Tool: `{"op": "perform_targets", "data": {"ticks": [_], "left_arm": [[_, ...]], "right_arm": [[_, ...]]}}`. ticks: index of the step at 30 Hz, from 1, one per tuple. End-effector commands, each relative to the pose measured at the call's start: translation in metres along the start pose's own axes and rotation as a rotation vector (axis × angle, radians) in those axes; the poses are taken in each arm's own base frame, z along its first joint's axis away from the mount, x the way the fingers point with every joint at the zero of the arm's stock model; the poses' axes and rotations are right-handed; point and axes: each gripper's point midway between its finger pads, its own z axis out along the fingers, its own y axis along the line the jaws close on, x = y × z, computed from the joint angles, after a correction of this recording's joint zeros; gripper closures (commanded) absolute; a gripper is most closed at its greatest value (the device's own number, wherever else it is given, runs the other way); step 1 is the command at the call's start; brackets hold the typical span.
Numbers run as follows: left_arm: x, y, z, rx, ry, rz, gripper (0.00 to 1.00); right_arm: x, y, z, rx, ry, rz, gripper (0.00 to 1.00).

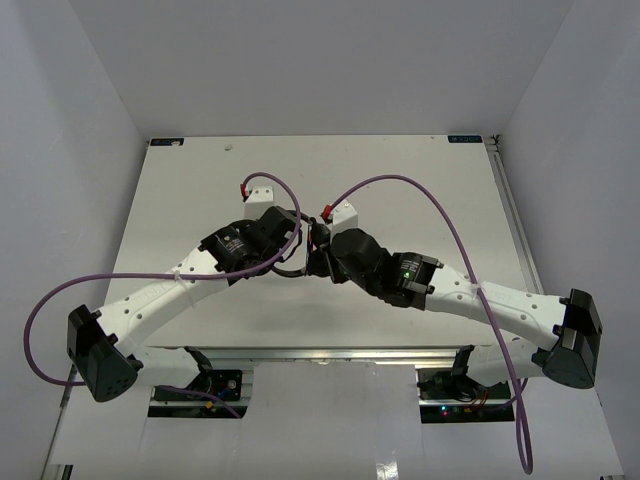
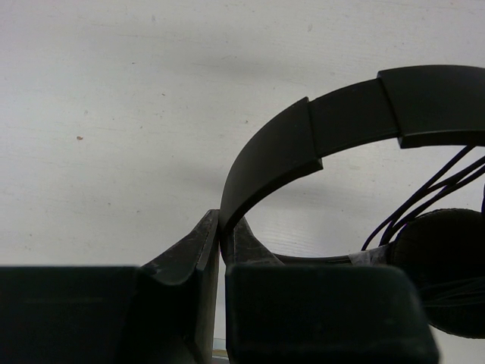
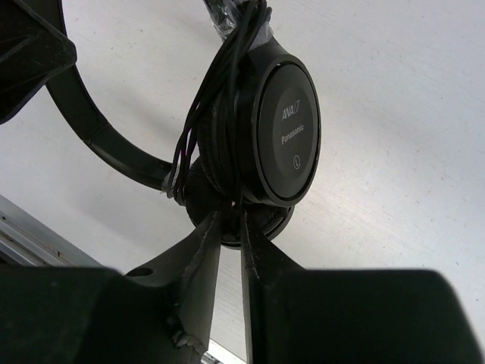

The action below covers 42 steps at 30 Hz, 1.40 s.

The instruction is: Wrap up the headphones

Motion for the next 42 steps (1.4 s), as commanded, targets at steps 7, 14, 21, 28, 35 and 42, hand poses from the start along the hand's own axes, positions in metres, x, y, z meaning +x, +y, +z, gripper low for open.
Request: {"op": "perform_targets", "data": {"ticks": [7, 14, 21, 28, 35, 42], "left_arm": [[-0.023, -0.011, -0.009, 0.047, -0.058, -0.074, 1.00], [-0.026, -0.009, -0.011, 0.051, -0.068, -0.084, 1.00], [-0.033, -0.012, -0.019, 0.089, -0.081, -0.109, 1.00], [-0.029, -0.014, -0.018, 0.100, -0.072, -0.105, 1.00], [-0.025, -0.018, -0.013, 0.102, -0.061, -0.097, 1.00], [-0.021, -0.022, -0.009, 0.115, -0.048, -0.089, 1.00]], "right_arm": [[-0.020, 0.028, 0.006, 0.001, -0.034, -0.005, 0.92], [-0.011, 0.033, 0.015, 0.025, -0.018, -0.018, 0.92], [0.001, 0.026, 0.024, 0.077, -0.002, -0.021, 0.92], [-0.003, 0.020, 0.022, 0.108, -0.027, -0.015, 0.77], [-0.009, 0.014, 0.010, 0.117, -0.062, -0.007, 0.70], [-0.009, 0.009, -0.006, 0.101, -0.084, -0.007, 0.61]]}}
